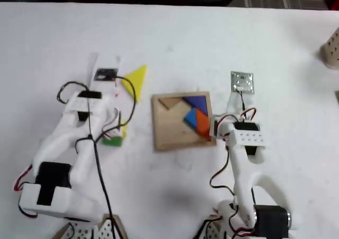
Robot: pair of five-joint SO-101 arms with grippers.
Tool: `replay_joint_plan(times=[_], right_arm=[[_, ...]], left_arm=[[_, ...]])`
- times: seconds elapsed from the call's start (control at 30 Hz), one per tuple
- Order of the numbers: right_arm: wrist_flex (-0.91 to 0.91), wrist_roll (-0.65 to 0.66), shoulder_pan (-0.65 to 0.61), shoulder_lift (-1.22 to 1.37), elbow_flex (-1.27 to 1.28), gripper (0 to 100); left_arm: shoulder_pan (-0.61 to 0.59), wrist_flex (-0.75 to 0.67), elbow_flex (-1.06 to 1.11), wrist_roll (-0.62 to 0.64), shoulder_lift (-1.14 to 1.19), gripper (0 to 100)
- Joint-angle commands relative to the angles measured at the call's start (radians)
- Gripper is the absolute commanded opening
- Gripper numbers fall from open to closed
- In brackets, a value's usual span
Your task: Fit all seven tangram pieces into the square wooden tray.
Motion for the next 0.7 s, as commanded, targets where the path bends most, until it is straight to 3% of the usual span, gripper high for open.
replay_joint_plan(times=[0.0, 0.47, 0.67], right_arm=[[0.002, 0.014, 0.016, -0.031, -0.032, 1.7], [0.002, 0.014, 0.016, -0.031, -0.032, 1.7], [0.002, 0.014, 0.016, -0.031, -0.032, 1.7]], left_arm=[[0.051, 0.014, -0.066, 0.015, -0.004, 15], [0.087, 0.017, -0.087, 0.058, -0.004, 15], [0.199, 0.114, -0.181, 0.061, -0.004, 15]])
